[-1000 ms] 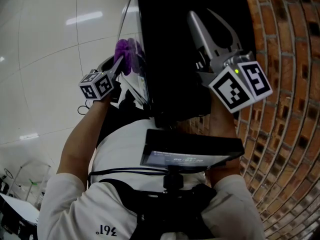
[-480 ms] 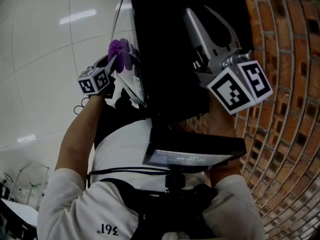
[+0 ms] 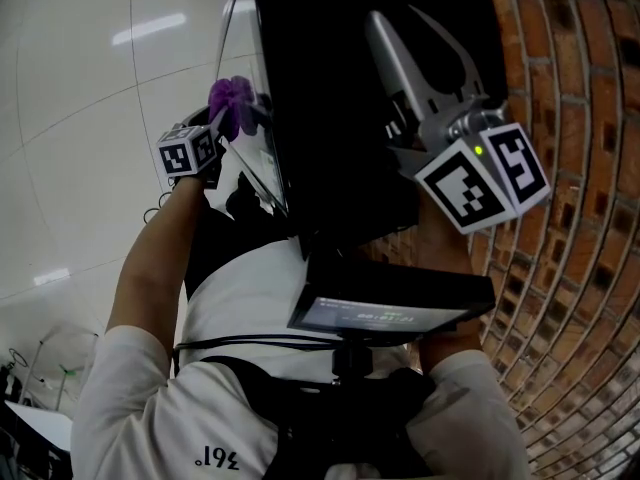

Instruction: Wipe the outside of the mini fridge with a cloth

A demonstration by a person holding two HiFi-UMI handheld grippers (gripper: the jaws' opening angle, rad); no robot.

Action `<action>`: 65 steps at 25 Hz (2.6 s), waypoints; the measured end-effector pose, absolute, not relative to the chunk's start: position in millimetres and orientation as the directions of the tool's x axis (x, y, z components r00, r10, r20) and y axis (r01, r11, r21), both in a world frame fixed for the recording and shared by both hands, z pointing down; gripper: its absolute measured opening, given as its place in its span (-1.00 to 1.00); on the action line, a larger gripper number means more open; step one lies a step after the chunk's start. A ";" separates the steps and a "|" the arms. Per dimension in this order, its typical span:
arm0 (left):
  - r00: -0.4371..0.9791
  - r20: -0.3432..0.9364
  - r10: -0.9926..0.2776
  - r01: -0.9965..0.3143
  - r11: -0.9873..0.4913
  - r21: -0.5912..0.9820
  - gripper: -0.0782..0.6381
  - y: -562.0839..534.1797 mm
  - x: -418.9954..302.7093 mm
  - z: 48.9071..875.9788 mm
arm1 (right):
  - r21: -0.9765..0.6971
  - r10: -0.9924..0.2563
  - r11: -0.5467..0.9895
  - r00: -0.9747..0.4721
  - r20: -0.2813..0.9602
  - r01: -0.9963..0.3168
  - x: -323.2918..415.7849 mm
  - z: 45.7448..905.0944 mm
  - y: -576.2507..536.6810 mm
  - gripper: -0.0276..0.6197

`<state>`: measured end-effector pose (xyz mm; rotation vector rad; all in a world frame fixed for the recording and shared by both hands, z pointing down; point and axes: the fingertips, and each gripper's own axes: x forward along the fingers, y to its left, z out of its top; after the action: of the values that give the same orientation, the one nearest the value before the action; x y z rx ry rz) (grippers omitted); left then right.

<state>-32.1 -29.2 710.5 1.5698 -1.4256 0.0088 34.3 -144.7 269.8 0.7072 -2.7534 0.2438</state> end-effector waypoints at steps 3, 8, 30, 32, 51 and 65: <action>0.326 0.606 -0.725 -0.760 0.180 0.624 -0.48 -27.8 -28.3 722.3 | -0.089 -0.447 0.864 -0.837 0.317 -0.495 35.5 269.5 -144.6 -0.55; 0.315 0.639 -0.701 -0.788 0.182 0.588 -0.48 -31.7 -33.0 736.0 | -0.085 -0.451 0.862 -0.833 0.320 -0.500 36.9 270.5 -145.1 -0.55; 0.136 0.320 -0.938 -0.642 0.163 0.749 -0.49 0.2 -66.3 571.9 | -0.103 -0.415 0.880 -0.858 0.302 -0.463 31.2 269.1 -142.5 -0.55; 0.138 0.240 -0.961 -0.636 0.100 0.765 -0.49 5.2 -63.6 531.3 | -0.102 -0.417 0.880 -0.857 0.303 -0.464 30.8 269.3 -144.3 -0.55; 0.410 -0.144 -0.901 -0.428 -0.329 0.842 -0.49 63.1 -24.2 359.9 | -0.105 -0.433 0.870 -0.848 0.305 -0.482 33.4 271.0 -148.7 -0.56; 0.344 -0.230 -0.910 -0.351 -0.352 0.868 -0.49 74.1 -2.3 310.7 | -0.106 -0.464 0.852 -0.833 0.301 -0.513 37.5 270.4 -150.9 -0.67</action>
<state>-2.3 74.1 310.7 1.8733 -1.1063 -0.9663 37.5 -150.9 270.4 0.7435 -2.7635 0.2656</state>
